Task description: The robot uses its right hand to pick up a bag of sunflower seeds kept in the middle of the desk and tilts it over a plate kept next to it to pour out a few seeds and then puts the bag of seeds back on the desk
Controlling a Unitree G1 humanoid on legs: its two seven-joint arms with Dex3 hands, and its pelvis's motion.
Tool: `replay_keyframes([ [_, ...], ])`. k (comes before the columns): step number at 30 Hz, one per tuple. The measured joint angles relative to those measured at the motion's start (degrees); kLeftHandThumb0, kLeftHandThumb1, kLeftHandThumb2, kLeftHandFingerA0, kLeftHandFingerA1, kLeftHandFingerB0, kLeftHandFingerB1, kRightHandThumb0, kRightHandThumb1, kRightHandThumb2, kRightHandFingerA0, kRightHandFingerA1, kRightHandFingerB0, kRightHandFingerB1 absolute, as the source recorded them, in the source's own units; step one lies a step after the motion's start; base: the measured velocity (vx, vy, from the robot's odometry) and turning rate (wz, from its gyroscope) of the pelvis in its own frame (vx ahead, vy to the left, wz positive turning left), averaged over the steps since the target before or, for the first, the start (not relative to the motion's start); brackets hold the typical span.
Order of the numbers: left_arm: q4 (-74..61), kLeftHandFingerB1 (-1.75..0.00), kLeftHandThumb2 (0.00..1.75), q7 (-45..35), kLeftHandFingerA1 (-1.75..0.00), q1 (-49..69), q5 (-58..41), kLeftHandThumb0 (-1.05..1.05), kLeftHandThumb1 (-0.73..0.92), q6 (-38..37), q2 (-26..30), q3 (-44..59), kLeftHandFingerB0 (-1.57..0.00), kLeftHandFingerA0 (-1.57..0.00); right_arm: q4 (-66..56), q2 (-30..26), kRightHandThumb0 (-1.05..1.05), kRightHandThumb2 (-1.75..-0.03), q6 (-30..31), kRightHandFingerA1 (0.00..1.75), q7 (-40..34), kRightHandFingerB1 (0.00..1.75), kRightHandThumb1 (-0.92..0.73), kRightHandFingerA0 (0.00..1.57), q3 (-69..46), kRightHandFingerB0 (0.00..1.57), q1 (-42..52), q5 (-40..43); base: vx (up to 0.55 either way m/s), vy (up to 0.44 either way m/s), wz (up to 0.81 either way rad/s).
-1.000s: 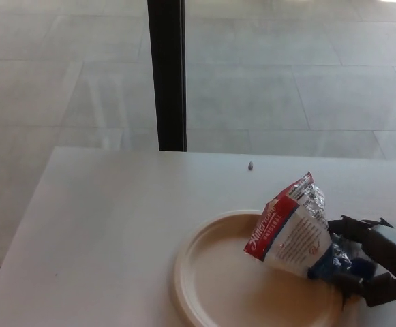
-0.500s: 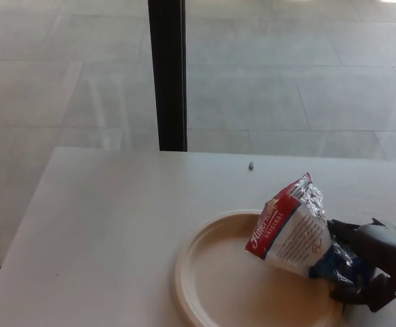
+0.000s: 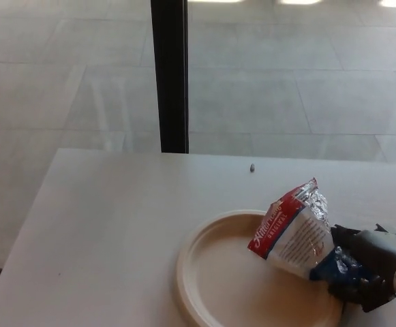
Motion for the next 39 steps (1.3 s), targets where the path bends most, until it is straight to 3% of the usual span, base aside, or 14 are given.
replay_keyframes([
  [1, 0.16, -0.37, 0.65, 0.04, -0.50, 0.08, 0.05, -0.85, 0.82, -0.07, 0.00, -0.15, -0.44, -0.44, -0.11, 0.57, -0.18, -0.95, -0.31, 1.67, -1.23, 0.54, -0.67, 0.80, -0.69, 0.95, 0.76, -0.18, 0.00, 0.000, 0.00],
  [2, 0.24, -0.38, 0.65, 0.12, -0.51, 0.09, 0.07, -0.84, 0.83, -0.12, 0.00, -0.25, -0.44, -0.42, -0.07, 0.98, -0.18, -1.08, -0.89, 1.73, -2.50, 0.66, -0.62, 0.84, -1.32, 1.01, 1.40, -0.31, 0.00, 0.000, 0.00],
  [3, 0.29, -0.38, 0.65, 0.24, -0.51, 0.15, 0.07, -0.84, 0.83, -0.15, -0.01, -0.30, -0.44, -0.42, 0.09, 1.41, -0.18, -1.08, -1.70, 1.73, -3.98, 0.66, -0.62, 0.84, -2.05, 1.01, 2.06, -0.37, 0.00, 0.000, 0.00],
  [5, 0.29, -0.38, 0.65, 0.42, -0.49, 0.27, 0.07, -0.84, 0.82, -0.26, -0.02, -0.36, -0.42, -0.42, 0.81, 2.54, -0.19, -1.16, -3.55, 1.64, -6.94, 0.91, -0.56, 0.91, -3.63, 1.06, 3.30, -0.36, 0.00, 0.000, 0.00],
  [6, 0.29, -0.38, 0.65, 0.44, -0.49, 0.30, 0.07, -0.84, 0.82, -0.26, -0.02, -0.38, -0.42, -0.42, 1.15, 2.86, -0.19, -1.16, -4.26, 1.64, -8.00, 0.91, -0.56, 0.91, -4.16, 1.06, 3.65, -0.34, 0.00, 0.000, 0.00],
  [7, 0.29, -0.37, 0.65, 0.45, -0.50, 0.32, 0.06, -0.86, 0.81, -0.26, -0.03, -0.40, -0.41, -0.43, 1.65, 3.26, -0.20, -1.21, -5.30, 1.53, -9.40, 1.16, -0.54, 1.00, -4.82, 1.06, 4.13, -0.28, 0.00, 0.000, 0.00],
  [10, 0.33, -0.36, 0.65, 0.45, -0.50, 0.35, 0.05, -0.86, 0.82, -0.26, -0.07, -0.43, -0.41, -0.45, 2.79, 4.03, -0.15, -1.23, -8.13, 1.57, -12.80, 1.39, -0.53, 0.96, -6.36, 0.91, 4.89, -0.03, 0.00, 0.000, 0.00],
  [14, 0.39, -0.37, 0.65, 0.46, -0.51, 0.39, 0.07, -0.85, 0.82, -0.26, -0.14, -0.59, -0.42, -0.47, 4.21, 5.14, -0.26, -1.12, -11.50, 1.63, -16.39, 1.47, -0.57, 0.90, -8.43, 0.79, 5.53, 0.68, 0.00, 0.000, 0.00],
  [20, 0.49, -0.38, 0.65, 0.60, -0.51, 0.51, 0.12, -0.86, 0.82, -0.26, -0.15, -1.16, -0.47, -0.48, 6.89, 5.88, -0.18, -1.08, -17.16, 1.52, -21.29, 1.42, -0.64, 0.84, -11.02, 0.81, 6.92, 2.01, 0.00, 0.000, 0.00],
  [24, 0.53, -0.38, 0.66, 0.64, -0.52, 0.54, 0.16, -0.85, 0.83, -0.26, -0.15, -1.44, -0.47, -0.48, 8.70, 6.02, -0.15, -1.20, -20.32, 1.57, -22.97, 1.41, -0.55, 0.88, -12.17, 0.86, 7.17, 2.93, 0.00, 0.000, 0.00],
  [29, 0.54, -0.39, 0.65, 0.73, -0.54, 0.72, 0.37, -0.86, 0.82, -0.26, -0.14, -1.82, -0.45, -0.46, 11.07, 6.06, -0.20, -1.18, -25.23, 1.59, -25.22, 1.40, -0.57, 0.89, -13.61, 0.85, 7.88, 4.19, 0.00, 0.000, 0.00],
  [32, 0.53, -0.39, 0.65, 0.89, -0.53, 0.94, 0.68, -0.84, 0.81, -0.30, -0.08, -2.16, -0.48, -0.48, 11.57, 5.94, -0.17, -1.20, -27.65, 1.50, -26.04, 1.26, -0.51, 1.00, -14.54, 0.94, 8.85, 4.74, 0.00, 0.000, 0.00],
  [38, 0.54, -0.40, 0.65, 1.46, -0.55, 1.11, 1.32, -0.86, 0.81, -0.31, 0.31, -2.66, -0.51, -0.50, 12.71, 3.24, -0.22, -1.19, -32.62, 1.51, -27.63, 1.26, -0.56, 0.94, -14.46, 0.89, 9.14, 4.42, 0.00, 0.000, 0.00],
  [39, 0.53, -0.45, 0.80, 1.67, -0.58, 1.17, 1.45, -0.90, 0.66, -0.39, 0.45, -2.76, -0.47, -0.48, 12.87, 2.36, -0.22, -1.16, -33.37, 1.53, -27.61, 1.25, -0.57, 0.94, -14.26, 0.90, 8.91, 4.10, 0.00, 0.000, 0.00],
])
